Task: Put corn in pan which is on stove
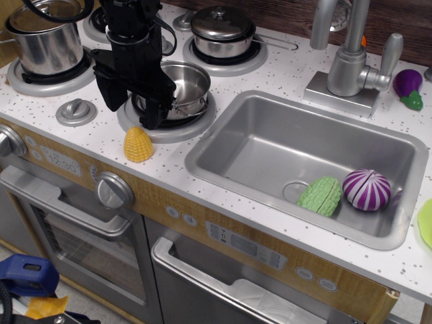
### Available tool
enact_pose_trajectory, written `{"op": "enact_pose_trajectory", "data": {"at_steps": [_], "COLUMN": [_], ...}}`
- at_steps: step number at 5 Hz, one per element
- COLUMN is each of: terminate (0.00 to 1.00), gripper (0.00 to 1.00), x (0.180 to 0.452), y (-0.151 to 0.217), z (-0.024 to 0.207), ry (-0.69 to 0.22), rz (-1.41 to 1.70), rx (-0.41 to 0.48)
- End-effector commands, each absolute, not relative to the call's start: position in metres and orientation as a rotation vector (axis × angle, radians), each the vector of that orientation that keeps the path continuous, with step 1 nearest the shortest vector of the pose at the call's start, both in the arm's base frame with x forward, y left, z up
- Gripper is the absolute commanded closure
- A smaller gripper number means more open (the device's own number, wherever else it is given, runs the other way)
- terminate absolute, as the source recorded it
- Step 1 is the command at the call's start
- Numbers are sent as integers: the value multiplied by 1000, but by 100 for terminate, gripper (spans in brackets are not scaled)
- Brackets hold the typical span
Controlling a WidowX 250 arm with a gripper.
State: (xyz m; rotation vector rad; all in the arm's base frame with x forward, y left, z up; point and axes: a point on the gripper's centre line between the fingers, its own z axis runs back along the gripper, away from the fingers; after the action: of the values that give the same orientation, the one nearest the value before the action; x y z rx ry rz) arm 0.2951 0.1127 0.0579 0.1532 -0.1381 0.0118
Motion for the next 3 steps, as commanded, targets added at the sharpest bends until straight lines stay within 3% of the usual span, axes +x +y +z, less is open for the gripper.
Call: {"op": "enact_pose_trajectory", "data": {"at_steps": [1, 3], "terminate": [0, 0], "gripper": [0, 0], "x": [295, 297], "y": [113, 126], "z": [58, 43], "ry": [-138, -174], "rz": [12, 9], "rx": [153, 86]}}
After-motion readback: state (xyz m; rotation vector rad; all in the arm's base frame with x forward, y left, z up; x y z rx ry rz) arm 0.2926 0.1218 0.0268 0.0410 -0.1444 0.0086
